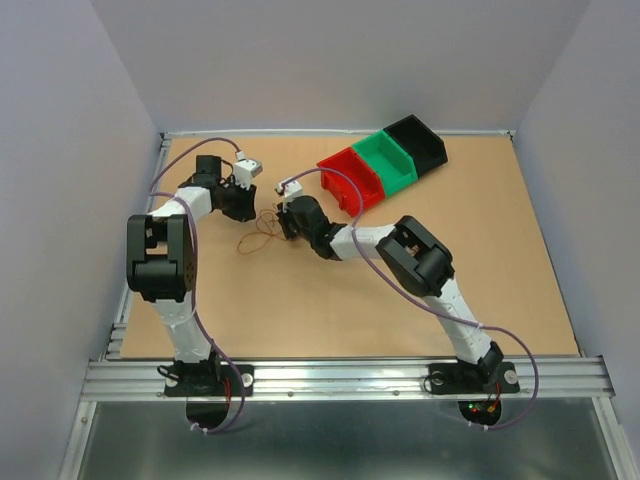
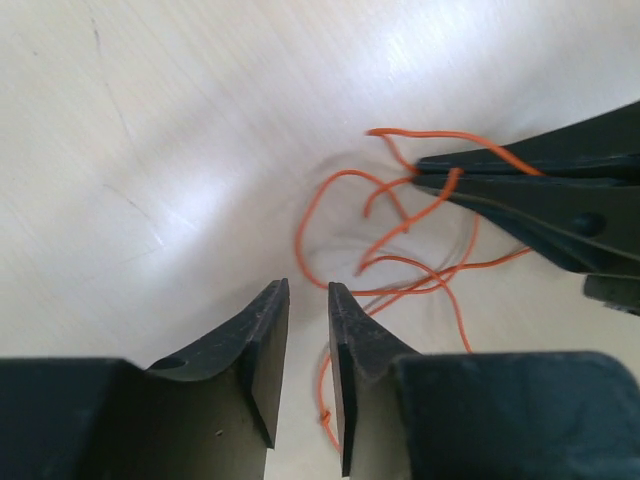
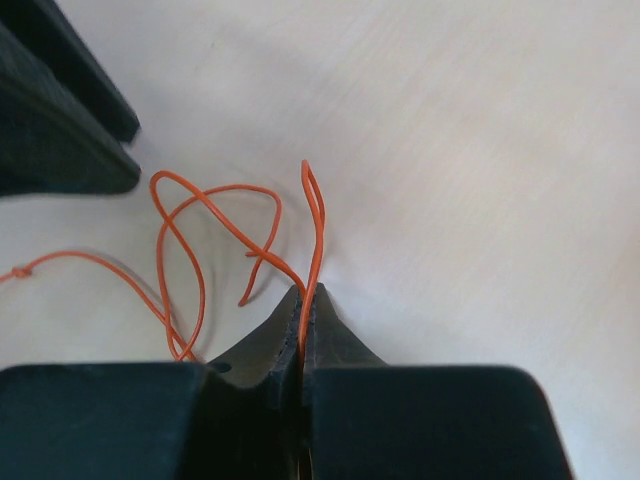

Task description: Untangle the cables

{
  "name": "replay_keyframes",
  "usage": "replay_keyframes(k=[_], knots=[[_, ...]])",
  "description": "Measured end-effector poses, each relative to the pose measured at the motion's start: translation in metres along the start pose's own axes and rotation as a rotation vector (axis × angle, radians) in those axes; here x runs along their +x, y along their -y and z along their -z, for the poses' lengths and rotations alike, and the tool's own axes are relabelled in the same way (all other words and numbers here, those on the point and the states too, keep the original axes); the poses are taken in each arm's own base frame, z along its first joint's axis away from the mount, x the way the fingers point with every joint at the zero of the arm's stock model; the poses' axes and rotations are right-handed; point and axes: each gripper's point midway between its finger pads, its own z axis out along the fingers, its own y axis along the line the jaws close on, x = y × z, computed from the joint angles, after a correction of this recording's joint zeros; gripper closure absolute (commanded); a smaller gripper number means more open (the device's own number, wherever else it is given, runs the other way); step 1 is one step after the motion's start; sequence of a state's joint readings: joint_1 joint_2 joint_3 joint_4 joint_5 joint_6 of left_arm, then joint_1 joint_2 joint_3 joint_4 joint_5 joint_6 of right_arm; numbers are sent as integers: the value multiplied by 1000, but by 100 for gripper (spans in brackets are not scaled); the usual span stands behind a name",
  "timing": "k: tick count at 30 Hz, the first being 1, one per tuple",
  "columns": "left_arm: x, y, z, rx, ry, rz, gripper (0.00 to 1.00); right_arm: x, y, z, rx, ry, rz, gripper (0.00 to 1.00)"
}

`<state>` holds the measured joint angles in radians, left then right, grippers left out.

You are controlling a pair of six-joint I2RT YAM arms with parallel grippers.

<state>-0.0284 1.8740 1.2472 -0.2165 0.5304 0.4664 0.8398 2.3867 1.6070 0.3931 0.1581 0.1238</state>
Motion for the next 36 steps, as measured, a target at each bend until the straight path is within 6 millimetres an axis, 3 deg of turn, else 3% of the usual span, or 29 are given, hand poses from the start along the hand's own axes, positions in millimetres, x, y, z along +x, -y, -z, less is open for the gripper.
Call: replay_keyframes(k=[9, 11, 15, 16, 18, 24, 30, 33, 36], knots=[[-24, -1, 25, 10, 93, -21, 39, 11, 12, 35, 33, -34, 8, 100], [-26, 2, 28, 25, 105, -30, 29, 12, 16, 40, 49, -40, 5, 99], [-25, 10, 30, 81, 115, -56, 22, 17, 27, 52, 78, -61, -20, 99], [-24, 14, 30, 99, 115, -66, 8, 18, 31, 57, 86, -69, -26, 99], [-21, 23, 29, 139, 109, -98, 1, 19, 39, 64, 101, -82, -33, 100], [-12, 63, 17, 236, 57, -207, 1, 22, 57, 73, 129, -104, -57, 100], [17, 113, 7, 336, -7, -324, 1, 24, 66, 75, 127, -111, -95, 99], [26, 119, 16, 325, 4, -356, 1, 26, 73, 80, 130, -119, -109, 99], [21, 119, 26, 284, 50, -407, 1, 28, 80, 86, 137, -126, -118, 99]])
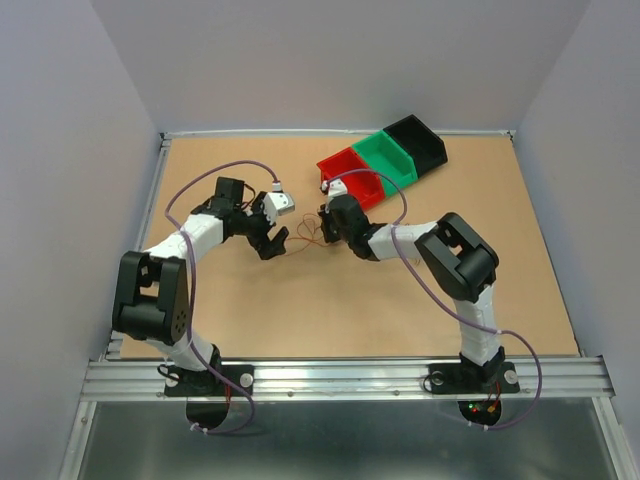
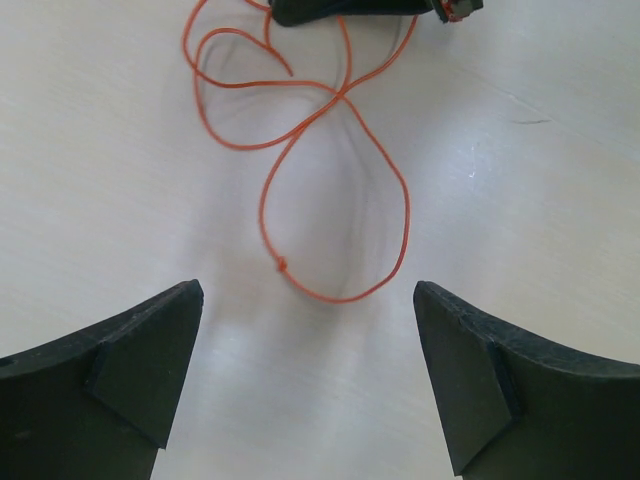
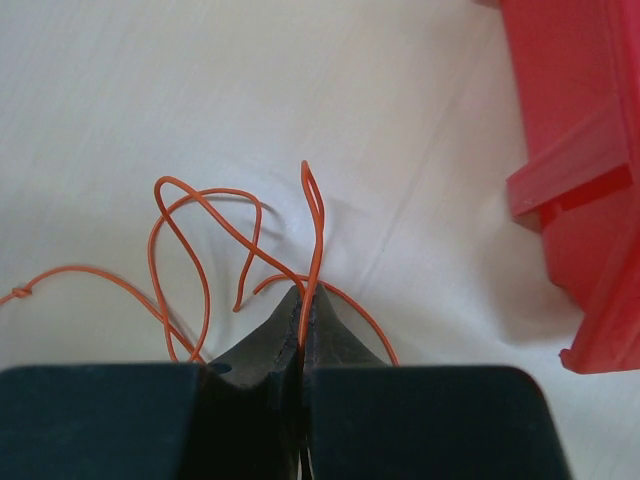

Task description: Untangle the cables

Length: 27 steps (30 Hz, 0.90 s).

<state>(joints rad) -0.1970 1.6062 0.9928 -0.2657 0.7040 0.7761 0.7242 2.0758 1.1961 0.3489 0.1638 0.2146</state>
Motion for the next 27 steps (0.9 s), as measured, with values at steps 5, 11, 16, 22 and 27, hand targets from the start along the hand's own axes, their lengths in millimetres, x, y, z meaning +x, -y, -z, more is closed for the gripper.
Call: replay_keyframes(k=[5, 11, 16, 22, 27], knots=[[-16, 10, 12, -67, 51, -125, 2, 0, 7, 1, -1, -6, -9, 99], [-16, 24, -2, -100, 20, -216, 11, 0, 2, 4, -30, -13, -7, 99], [-13, 22, -16, -143, -27, -255, 20, -8, -4, 8, -57, -1, -8, 99], [2, 11, -29, -182, -88, -252, 48, -13, -8, 13, -81, 7, -6, 100], [19, 6, -39, -191, -142, -236, 86, -9, -11, 17, -103, -4, -2, 99]])
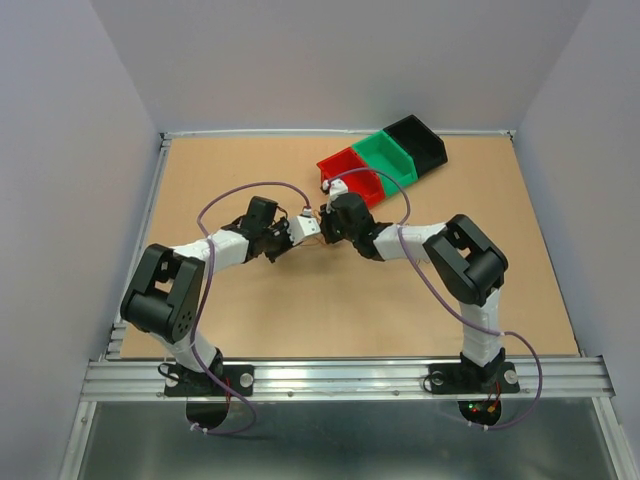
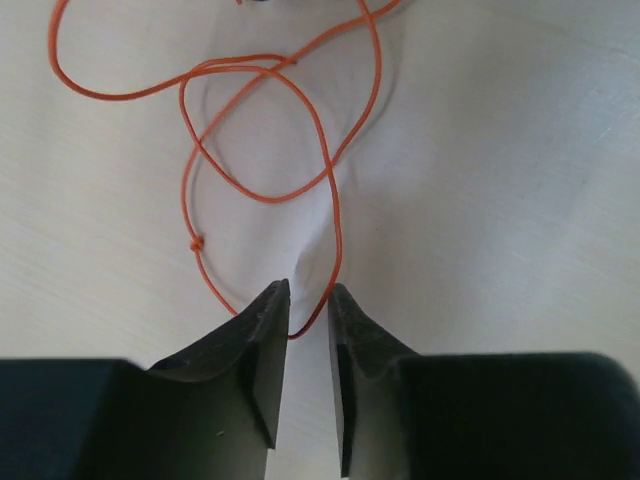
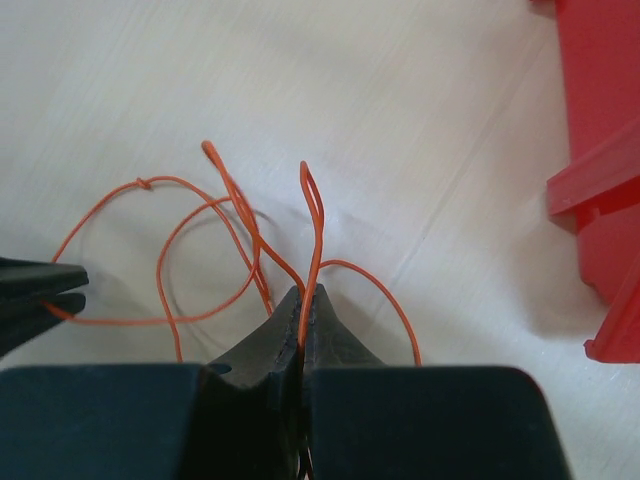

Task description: Untangle the cables

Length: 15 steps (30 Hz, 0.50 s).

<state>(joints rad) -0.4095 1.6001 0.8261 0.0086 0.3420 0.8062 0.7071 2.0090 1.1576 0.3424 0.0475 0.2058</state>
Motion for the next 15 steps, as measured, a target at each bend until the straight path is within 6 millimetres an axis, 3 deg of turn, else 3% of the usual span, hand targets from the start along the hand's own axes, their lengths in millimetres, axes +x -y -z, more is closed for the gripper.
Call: replay_keyframes(k=[1, 10, 13, 15], knots=[[1, 0, -1, 1, -4, 0, 100, 1, 0, 0, -3, -3, 0, 100], [0, -3, -1, 14, 8, 17, 100, 29, -14, 11, -134, -55, -2, 97], [-5, -7, 0, 56, 37, 42, 100, 28, -20, 15, -206, -49, -9, 92], [-9, -12, 3, 88, 59, 67, 100, 26, -26, 17, -267, -41, -14, 82]])
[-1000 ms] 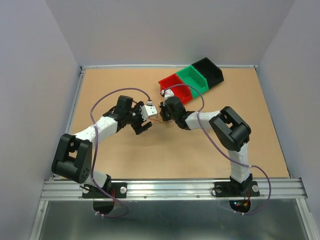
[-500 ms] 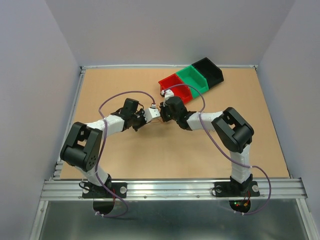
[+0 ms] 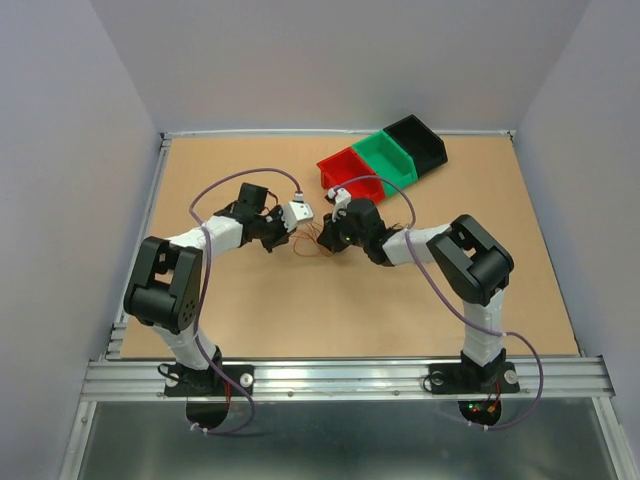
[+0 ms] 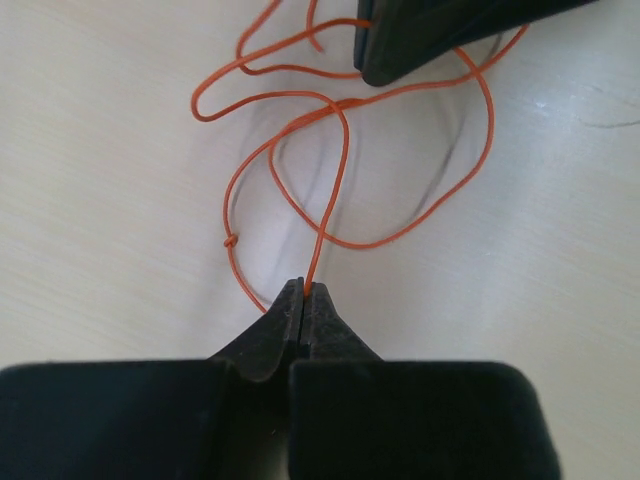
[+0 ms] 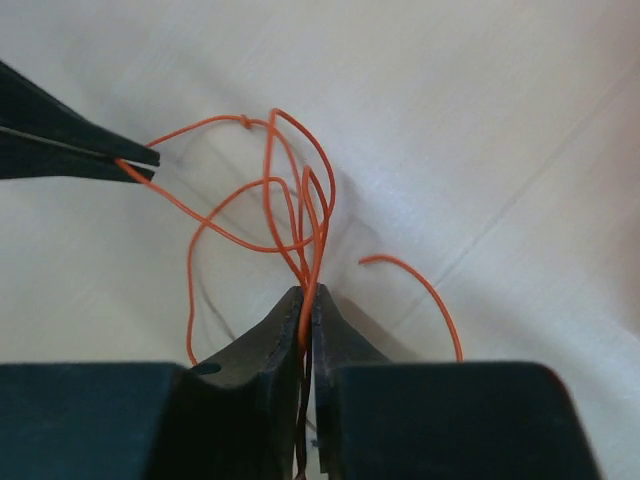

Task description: Untangle the cables

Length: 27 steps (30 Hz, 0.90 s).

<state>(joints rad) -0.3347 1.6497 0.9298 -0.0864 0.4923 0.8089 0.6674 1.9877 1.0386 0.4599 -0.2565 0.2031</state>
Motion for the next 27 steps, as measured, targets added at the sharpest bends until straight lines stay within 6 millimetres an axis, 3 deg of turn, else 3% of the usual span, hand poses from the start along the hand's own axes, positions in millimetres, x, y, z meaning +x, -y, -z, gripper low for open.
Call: replay_keyframes(k=[3, 4, 7, 11, 20, 25, 27], knots=[[-5, -4, 2, 37, 25, 22, 100, -3, -6, 2, -59, 11, -3, 66], [-7, -3, 3, 55, 35, 26, 100, -4, -8, 2, -74, 14, -6, 56], [-7, 5, 2, 95, 41, 32, 100, -10, -17, 4, -140, 27, -22, 47], [-2, 18, 0, 153, 32, 48, 100, -12, -27, 6, -200, 27, -37, 22], [-4, 27, 1, 210, 38, 53, 100, -6, -26, -2, -207, 15, -47, 17], [-6, 30, -1, 234, 43, 51, 100, -14, -17, -19, -161, 21, -61, 20], [-5, 31, 0, 240, 43, 51, 100, -16, -14, -24, -124, 23, -61, 27]])
